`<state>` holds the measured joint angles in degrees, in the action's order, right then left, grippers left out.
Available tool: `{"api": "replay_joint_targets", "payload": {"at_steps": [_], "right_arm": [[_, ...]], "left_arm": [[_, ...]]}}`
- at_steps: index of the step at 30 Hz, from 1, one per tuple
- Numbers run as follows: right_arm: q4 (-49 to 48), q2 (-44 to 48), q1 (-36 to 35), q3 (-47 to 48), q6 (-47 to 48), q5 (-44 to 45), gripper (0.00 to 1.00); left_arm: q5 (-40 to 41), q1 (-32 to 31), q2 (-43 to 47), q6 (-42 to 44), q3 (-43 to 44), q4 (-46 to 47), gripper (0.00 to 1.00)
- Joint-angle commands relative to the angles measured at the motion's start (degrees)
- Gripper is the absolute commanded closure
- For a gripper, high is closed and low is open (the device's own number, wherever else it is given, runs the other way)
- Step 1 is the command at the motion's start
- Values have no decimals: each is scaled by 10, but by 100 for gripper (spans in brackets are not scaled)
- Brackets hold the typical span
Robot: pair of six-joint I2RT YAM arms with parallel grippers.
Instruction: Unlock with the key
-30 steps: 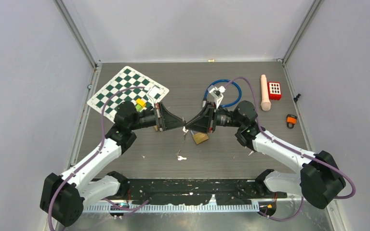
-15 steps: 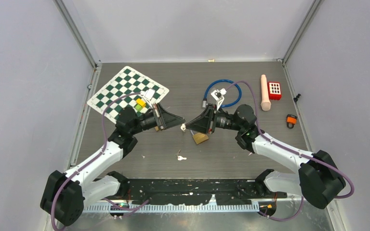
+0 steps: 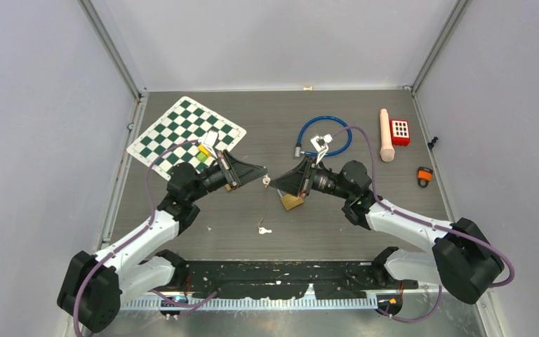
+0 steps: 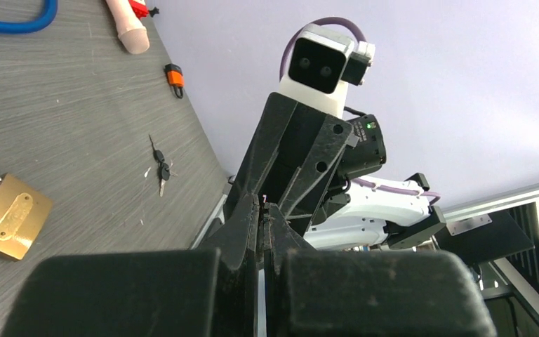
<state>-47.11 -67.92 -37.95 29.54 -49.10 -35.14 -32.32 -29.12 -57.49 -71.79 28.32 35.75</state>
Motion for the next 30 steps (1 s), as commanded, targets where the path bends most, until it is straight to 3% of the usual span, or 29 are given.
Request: {"api": "replay_joint_targets", "payload": {"at_steps": [1,10,21,30], "right_arm": [[-53,2,-3,-6,-10,37,70],[-126,-20,-11,-8,-39,27,70],[-138,-28,-17,-5,-45,28,71],[-139,-31,-18,-5,-46,29,78]], "left_arm": [[24,-7,7,-23,-7,56,100],[28,-13,-4,-36,-9,74,100],[34,-17,-5,-41,-10,80,100],[39,-20,-8,-41,-10,83,100]]}}
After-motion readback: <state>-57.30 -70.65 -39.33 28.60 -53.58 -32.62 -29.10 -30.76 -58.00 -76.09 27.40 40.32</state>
